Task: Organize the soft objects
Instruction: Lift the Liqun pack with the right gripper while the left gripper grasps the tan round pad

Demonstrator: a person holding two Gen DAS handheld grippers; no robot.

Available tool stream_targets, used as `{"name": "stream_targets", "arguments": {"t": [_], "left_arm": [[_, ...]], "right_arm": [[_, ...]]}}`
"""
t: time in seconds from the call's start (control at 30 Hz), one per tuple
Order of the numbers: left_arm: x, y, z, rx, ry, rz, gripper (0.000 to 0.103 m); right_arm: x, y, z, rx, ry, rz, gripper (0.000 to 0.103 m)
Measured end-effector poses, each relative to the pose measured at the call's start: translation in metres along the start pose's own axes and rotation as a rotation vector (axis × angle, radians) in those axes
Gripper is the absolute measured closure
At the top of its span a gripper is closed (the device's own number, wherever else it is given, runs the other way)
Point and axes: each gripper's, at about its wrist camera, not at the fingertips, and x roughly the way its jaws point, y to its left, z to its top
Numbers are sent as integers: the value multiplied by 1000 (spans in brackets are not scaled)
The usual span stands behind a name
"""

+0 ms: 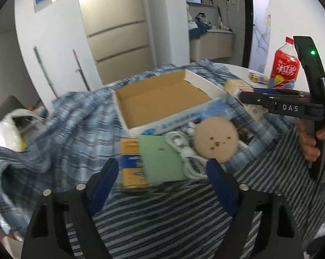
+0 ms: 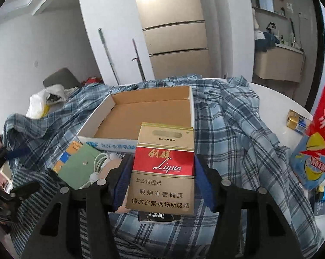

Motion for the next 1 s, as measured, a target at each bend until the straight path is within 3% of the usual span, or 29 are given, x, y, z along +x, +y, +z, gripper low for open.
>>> {"name": "stream_targets", "arguments": {"t": [0.07, 0.17, 0.3, 0.57, 0.83, 1.0], "left_arm": [[7, -6, 6, -2, -3, -58, 21], [16, -23, 17, 78, -30, -119, 21], [43, -44, 28, 169, 53, -224, 21], [85, -71, 36, 284, 139, -202, 21], [102, -74, 36, 260, 166, -233, 21], [103, -80, 35, 295, 182, -209, 17]], "right_arm": [[-6, -7, -1, 17, -18, 4, 47], [-14, -16, -3, 55, -54, -13, 47], [-17, -25, -3, 88, -59, -29, 47], [-11, -26, -7, 95, -14, -21, 46], [-7, -30, -8, 113, 14, -9, 46], [-5, -30, -9, 115, 26, -15, 46]]}}
